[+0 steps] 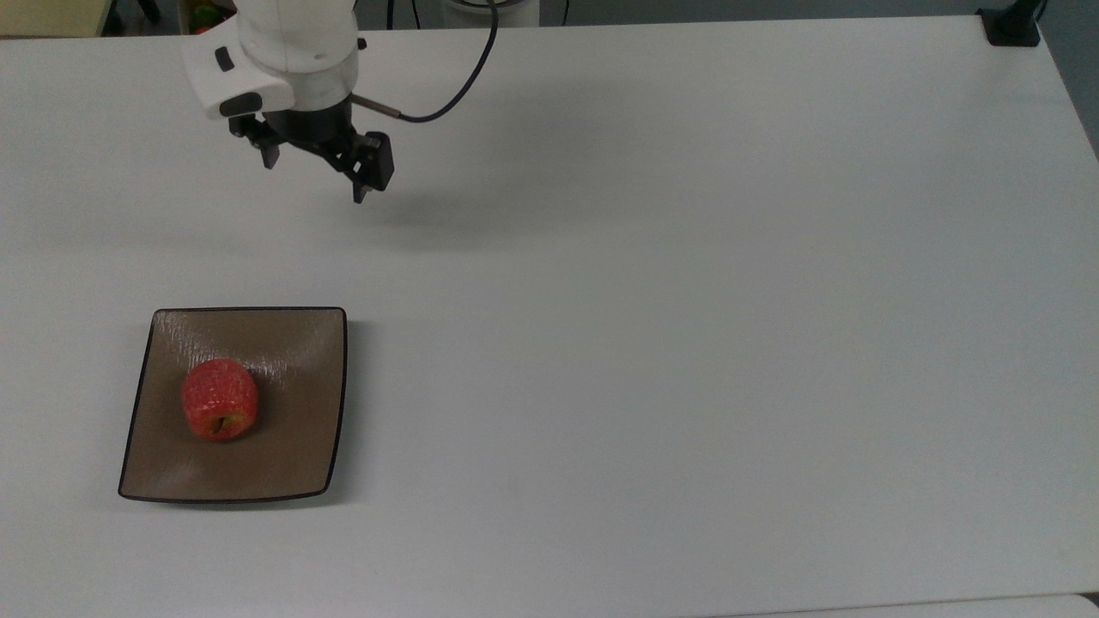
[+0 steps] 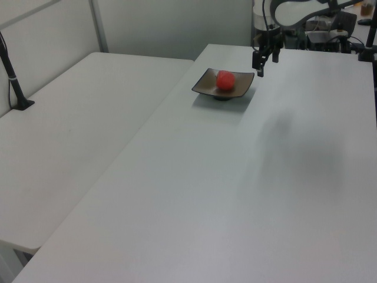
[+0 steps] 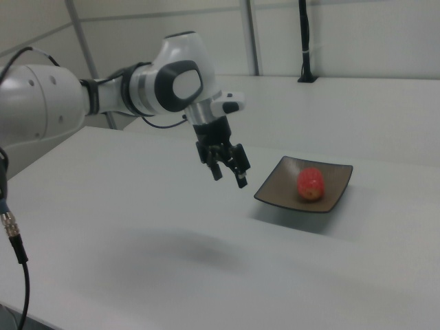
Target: Apples placed on a ceramic plate
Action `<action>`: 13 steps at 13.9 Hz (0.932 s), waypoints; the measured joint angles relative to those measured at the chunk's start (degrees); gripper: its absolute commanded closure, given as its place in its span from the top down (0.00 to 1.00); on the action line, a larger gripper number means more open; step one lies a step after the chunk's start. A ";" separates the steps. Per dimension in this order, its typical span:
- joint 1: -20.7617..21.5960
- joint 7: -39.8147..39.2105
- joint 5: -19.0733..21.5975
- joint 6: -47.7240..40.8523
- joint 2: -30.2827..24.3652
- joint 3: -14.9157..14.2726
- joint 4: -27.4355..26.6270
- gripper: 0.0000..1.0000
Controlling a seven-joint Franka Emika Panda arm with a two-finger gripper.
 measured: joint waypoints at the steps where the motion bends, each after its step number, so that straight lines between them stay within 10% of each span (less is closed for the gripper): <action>1: 0.51 -1.61 0.94 -1.85 -1.63 0.01 -0.55 1.00; 13: 5.55 -14.65 12.29 -4.23 -18.97 -0.54 -15.38 1.00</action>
